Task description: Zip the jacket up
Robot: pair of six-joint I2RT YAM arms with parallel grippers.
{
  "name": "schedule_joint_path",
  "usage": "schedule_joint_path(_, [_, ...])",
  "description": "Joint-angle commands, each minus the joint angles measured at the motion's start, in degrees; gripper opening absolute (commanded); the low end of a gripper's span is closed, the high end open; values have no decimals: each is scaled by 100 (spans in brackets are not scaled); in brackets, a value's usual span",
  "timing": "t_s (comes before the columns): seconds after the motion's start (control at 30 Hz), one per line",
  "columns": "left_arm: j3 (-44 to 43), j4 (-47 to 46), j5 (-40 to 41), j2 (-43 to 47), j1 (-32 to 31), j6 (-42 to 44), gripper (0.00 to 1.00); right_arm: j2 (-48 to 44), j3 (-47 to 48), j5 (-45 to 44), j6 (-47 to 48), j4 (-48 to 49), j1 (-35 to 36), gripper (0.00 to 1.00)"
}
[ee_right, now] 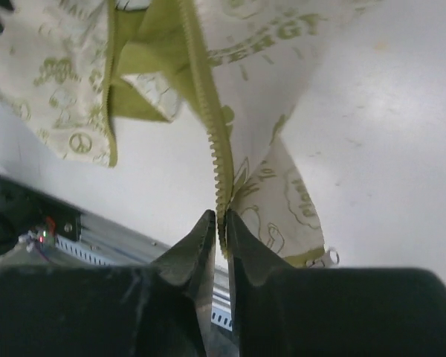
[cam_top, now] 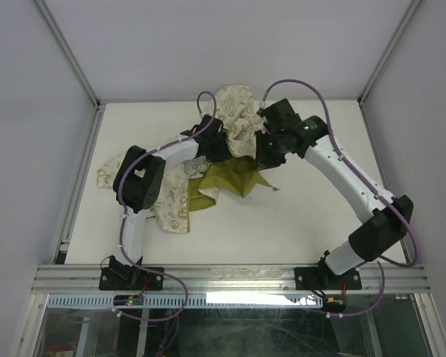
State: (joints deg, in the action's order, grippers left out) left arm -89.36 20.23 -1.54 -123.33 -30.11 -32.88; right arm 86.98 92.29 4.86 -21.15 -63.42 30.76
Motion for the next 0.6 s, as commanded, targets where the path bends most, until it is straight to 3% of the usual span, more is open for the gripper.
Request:
schedule_joint_path(0.0, [59, 188, 378, -63, 84, 61, 45, 379, -282, 1439, -346, 1017, 767, 21])
schedule_joint_path(0.07, [83, 172, 283, 13, 83, 63, 46, 463, -499, 2235, -395, 1751, 992, 32])
schedule_joint_path(0.17, [234, 32, 219, 283, 75, 70, 47, 535, -678, 2559, -263, 2111, 1042, 39])
schedule_joint_path(0.33, [532, -130, 112, 905, 80, 84, 52, 231, -1054, 1965, 169, 1894, 739, 44])
schedule_joint_path(0.57, [1091, -99, 50, 2031, 89, -78, 63, -672, -2387, 945, 494, 2095, 63, 47])
